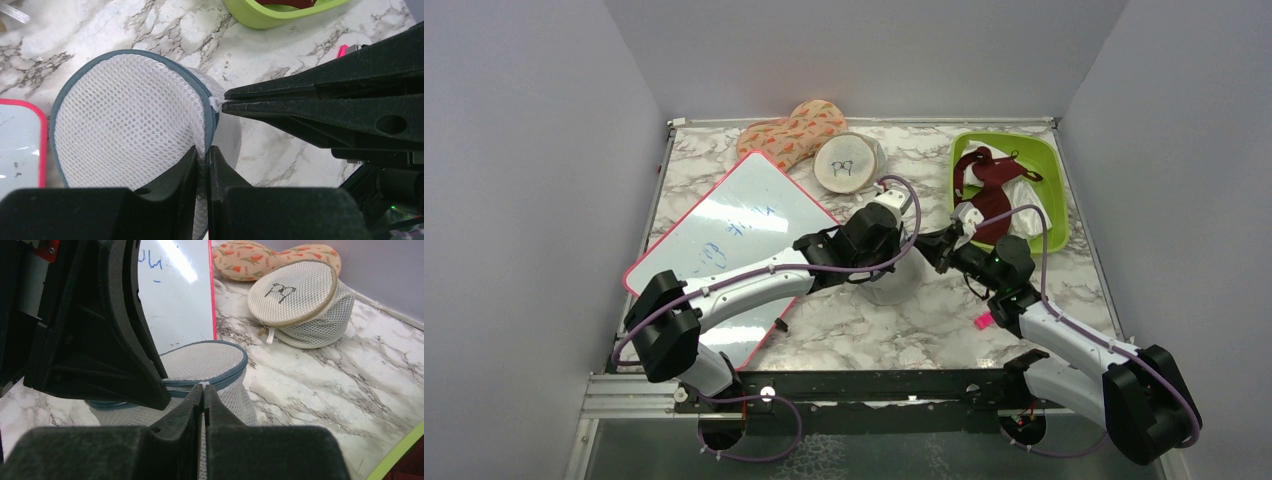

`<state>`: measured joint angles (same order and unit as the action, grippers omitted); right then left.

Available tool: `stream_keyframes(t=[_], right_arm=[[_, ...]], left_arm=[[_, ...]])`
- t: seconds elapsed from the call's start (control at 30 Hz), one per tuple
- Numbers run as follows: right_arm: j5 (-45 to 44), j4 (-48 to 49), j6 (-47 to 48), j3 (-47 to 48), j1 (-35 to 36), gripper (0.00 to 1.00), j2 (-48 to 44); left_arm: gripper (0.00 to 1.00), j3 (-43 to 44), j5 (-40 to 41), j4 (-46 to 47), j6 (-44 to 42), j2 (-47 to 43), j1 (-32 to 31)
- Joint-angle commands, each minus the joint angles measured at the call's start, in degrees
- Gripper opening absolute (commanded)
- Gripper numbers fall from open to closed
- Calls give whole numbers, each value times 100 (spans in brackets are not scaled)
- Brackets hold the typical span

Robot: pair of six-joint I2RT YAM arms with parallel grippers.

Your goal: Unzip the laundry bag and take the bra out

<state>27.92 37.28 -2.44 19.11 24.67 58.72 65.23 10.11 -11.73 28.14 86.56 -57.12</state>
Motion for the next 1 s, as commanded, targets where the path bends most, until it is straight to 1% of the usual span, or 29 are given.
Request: stream_keyframes(t=[0.0,0.23,0.4,0.57,0.8,0.97], right_arm=[[-123,18,157,19,-14,1,47],[-297,-250,236,271,-14,1,243],[-305,-265,209,483,-14,1,539],[-347,-312,451,798,-14,1,1019],[-100,-187,915,1138,-14,1,1622],[121,21,1102,1276,-15,1,1909]], left_arm=[[0,-63,5,-113,-662,-330,-18],[0,-465,-251,-4,-1565,-802,-18],[0,-904,-676,373,-2271,-1236,-18],[0,-1279,-1262,795,-2813,-1585,-18],[0,-1713,-1526,1304,-3142,-1994,-24],[0,-2059,-1468,1671,-3220,-2333,-18]])
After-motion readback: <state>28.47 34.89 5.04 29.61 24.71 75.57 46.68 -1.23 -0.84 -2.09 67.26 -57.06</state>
